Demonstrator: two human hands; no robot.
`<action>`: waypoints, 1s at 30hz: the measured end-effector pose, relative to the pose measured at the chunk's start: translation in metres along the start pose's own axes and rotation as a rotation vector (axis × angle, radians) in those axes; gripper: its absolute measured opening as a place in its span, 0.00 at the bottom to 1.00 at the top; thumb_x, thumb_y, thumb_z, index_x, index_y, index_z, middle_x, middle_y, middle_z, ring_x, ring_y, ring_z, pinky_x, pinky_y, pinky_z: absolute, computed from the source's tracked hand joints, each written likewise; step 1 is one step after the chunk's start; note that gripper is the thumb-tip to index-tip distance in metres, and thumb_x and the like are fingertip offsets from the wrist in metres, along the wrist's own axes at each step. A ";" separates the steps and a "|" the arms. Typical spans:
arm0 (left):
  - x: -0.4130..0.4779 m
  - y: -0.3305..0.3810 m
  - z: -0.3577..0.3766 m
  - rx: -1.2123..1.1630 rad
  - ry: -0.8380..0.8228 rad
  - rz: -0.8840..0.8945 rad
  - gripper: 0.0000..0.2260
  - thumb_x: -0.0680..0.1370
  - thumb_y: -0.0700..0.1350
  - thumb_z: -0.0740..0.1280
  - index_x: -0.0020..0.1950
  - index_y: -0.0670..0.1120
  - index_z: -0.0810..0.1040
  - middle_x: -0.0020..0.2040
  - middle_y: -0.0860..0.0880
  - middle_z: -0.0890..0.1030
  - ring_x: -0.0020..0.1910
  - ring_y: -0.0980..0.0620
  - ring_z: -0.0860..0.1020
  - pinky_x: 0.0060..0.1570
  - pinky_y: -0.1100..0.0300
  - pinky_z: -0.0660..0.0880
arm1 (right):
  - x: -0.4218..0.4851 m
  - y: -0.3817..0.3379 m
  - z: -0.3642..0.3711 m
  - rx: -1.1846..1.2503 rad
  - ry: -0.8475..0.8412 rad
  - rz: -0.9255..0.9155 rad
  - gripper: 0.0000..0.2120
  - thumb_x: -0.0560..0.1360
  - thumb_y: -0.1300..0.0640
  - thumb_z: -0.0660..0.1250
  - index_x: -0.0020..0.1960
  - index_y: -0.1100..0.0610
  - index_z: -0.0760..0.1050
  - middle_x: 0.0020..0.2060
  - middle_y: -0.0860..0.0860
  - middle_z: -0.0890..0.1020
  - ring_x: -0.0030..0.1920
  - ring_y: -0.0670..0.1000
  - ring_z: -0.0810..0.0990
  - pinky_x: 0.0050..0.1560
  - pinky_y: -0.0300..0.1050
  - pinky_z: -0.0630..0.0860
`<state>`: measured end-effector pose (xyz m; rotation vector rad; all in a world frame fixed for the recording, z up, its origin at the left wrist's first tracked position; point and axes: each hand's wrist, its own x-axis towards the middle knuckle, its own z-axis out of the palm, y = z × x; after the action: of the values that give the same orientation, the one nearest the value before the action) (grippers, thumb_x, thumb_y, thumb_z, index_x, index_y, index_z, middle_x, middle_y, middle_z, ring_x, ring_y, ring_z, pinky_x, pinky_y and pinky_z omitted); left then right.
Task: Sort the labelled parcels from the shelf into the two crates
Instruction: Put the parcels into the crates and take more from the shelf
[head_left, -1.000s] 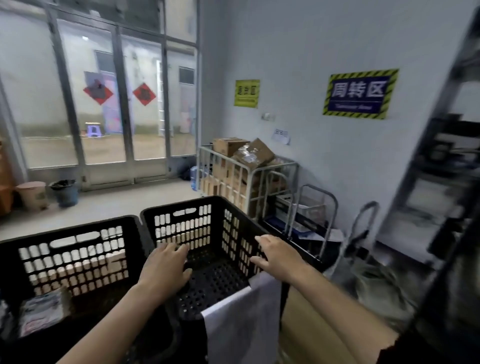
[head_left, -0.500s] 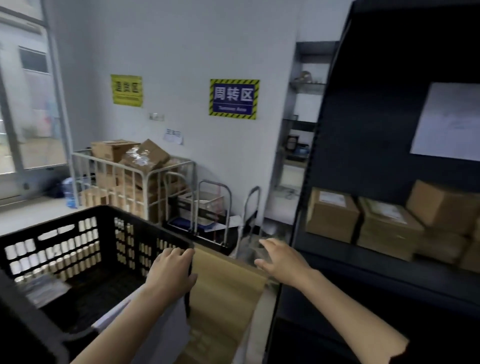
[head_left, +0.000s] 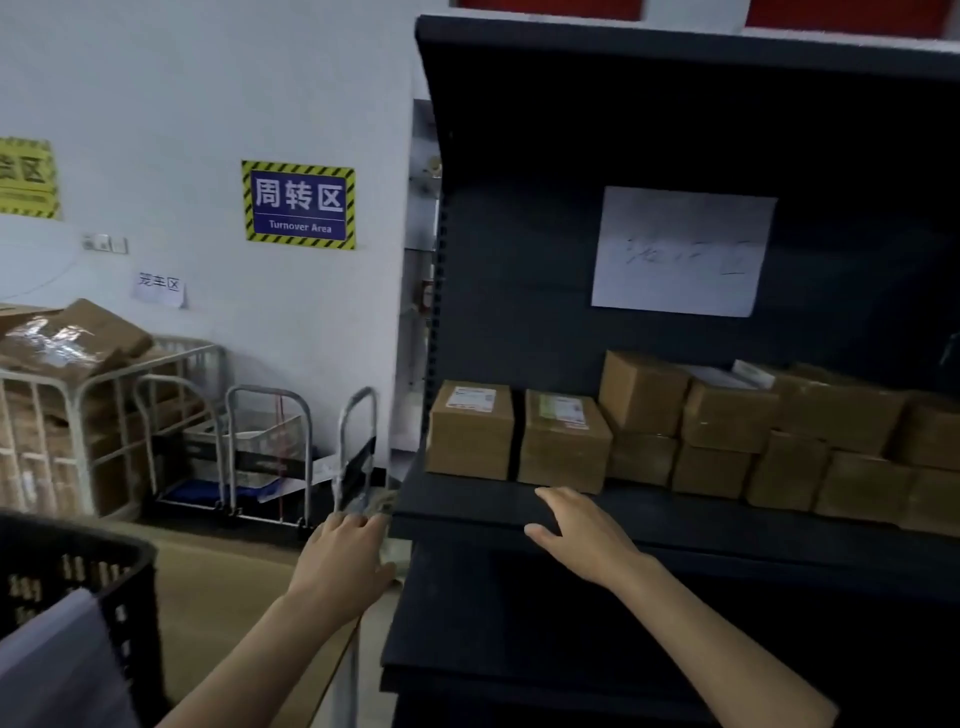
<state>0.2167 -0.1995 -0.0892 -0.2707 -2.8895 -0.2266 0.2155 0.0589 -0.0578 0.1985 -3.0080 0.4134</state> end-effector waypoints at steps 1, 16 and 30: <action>0.007 0.010 0.002 -0.005 -0.006 0.007 0.23 0.76 0.53 0.61 0.70 0.50 0.64 0.66 0.50 0.72 0.68 0.48 0.65 0.65 0.57 0.64 | 0.002 0.013 -0.003 0.005 0.005 0.009 0.29 0.79 0.44 0.57 0.76 0.54 0.55 0.74 0.49 0.60 0.73 0.49 0.60 0.69 0.46 0.63; 0.102 0.112 0.021 0.039 0.001 -0.034 0.21 0.76 0.54 0.61 0.67 0.48 0.66 0.64 0.48 0.73 0.66 0.47 0.66 0.63 0.56 0.66 | 0.061 0.149 -0.038 0.103 0.049 0.000 0.29 0.79 0.45 0.57 0.76 0.54 0.55 0.74 0.50 0.62 0.73 0.49 0.61 0.69 0.45 0.64; 0.162 0.098 0.019 -0.120 0.142 -0.058 0.23 0.77 0.52 0.62 0.70 0.47 0.66 0.67 0.47 0.71 0.68 0.46 0.66 0.63 0.55 0.67 | 0.114 0.160 -0.032 0.239 0.137 0.077 0.27 0.80 0.46 0.57 0.75 0.56 0.57 0.72 0.51 0.65 0.71 0.51 0.64 0.68 0.46 0.65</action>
<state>0.0776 -0.0745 -0.0558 -0.1829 -2.7501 -0.4135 0.0827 0.2073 -0.0563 0.0690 -2.8333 0.7618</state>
